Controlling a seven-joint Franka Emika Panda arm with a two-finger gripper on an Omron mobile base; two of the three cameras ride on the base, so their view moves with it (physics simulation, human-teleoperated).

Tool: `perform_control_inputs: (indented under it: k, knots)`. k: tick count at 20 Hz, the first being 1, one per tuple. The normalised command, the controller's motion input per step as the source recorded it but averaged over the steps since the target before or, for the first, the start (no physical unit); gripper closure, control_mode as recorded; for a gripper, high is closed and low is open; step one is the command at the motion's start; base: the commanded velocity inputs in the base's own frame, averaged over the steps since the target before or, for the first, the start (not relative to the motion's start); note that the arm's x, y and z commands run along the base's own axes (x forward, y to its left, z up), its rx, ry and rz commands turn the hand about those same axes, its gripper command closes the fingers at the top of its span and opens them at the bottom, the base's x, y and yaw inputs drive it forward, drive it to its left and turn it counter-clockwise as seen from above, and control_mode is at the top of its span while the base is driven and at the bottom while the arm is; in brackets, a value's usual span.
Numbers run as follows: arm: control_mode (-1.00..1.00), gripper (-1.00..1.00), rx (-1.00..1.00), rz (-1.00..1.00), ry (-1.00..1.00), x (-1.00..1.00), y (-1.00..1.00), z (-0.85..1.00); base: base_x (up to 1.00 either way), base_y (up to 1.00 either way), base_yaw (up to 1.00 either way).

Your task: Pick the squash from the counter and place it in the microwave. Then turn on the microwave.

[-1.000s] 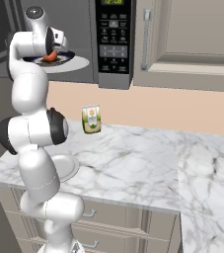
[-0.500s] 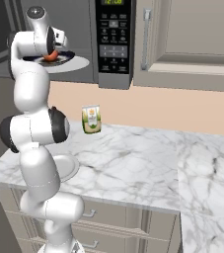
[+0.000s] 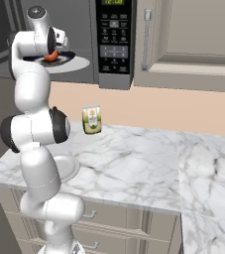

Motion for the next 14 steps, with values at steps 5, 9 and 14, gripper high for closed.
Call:
perform_control_inputs:
  k: [5,9,14]
  knots:
    - [-1.00,-1.00,0.00,0.00,-0.06,-0.01,0.00,-0.01,0.00,0.00,0.00]
    - [-1.00,-1.00,-0.01,0.00,-0.18,0.00,0.00,0.05,0.00,0.00,0.00]
    - [-1.00,-1.00,0.00,0.00,-0.06,0.00,0.00,0.00,0.00,0.00,0.00]
